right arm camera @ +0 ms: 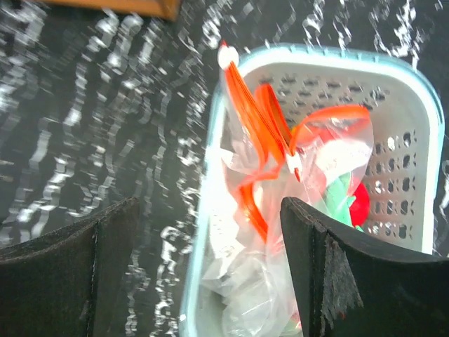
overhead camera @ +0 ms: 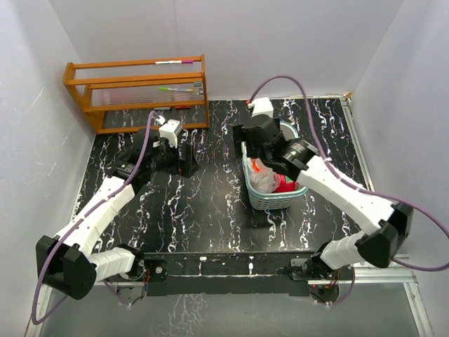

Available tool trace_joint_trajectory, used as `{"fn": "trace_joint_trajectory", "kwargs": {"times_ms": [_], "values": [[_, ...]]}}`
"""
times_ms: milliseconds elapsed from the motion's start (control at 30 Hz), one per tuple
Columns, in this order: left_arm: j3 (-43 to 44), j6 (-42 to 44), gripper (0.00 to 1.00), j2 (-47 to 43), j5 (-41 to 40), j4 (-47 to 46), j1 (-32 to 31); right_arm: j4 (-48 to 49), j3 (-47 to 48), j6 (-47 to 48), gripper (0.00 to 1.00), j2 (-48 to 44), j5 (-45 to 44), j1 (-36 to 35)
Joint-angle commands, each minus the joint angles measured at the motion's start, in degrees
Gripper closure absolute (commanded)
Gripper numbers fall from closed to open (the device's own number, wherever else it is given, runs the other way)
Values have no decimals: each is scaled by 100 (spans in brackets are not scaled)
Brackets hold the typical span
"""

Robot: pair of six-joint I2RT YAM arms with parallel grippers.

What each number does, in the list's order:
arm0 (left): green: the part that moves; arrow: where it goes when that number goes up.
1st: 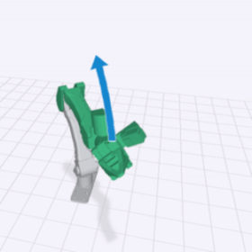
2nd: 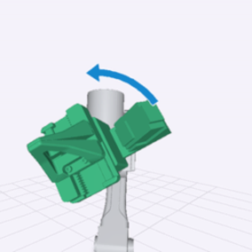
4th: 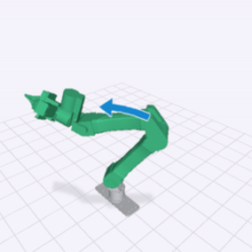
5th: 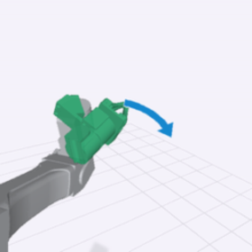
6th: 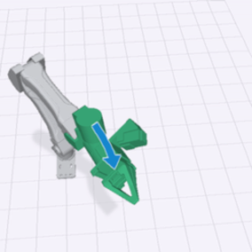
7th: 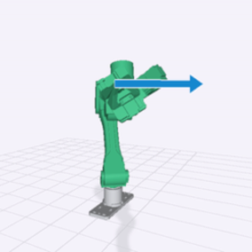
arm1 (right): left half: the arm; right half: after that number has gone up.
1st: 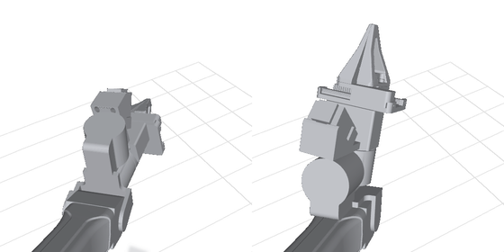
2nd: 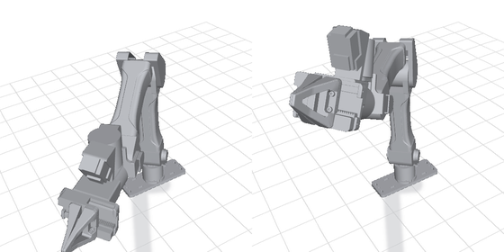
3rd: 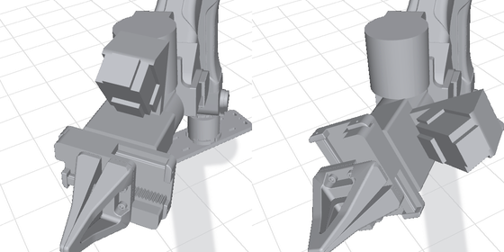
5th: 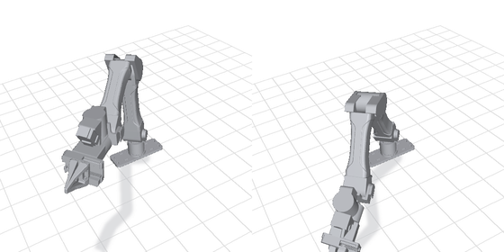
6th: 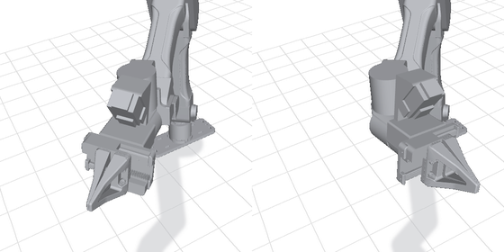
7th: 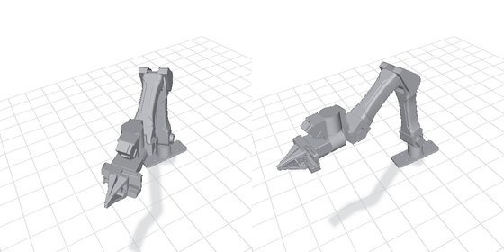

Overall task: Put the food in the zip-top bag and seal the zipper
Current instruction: Pick up the zipper food storage bag from the bin.

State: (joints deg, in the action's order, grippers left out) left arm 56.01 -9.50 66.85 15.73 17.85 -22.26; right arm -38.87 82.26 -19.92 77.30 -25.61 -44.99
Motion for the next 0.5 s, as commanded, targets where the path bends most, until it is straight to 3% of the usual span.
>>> {"fn": "trace_joint_trajectory", "kwargs": {"times_ms": [0, 267, 467], "values": [[-182, -130, 3, -291, 197, -125, -18, -209, 9, -3, 16, 193, -853, -18], [-286, -123, 3, -322, 211, -167, -16, -73, 55, 132, 14, 533, -1247, 129], [-379, -123, 3, -326, 212, -210, -15, 323, -264, 342, 13, 642, -646, 686]]}}
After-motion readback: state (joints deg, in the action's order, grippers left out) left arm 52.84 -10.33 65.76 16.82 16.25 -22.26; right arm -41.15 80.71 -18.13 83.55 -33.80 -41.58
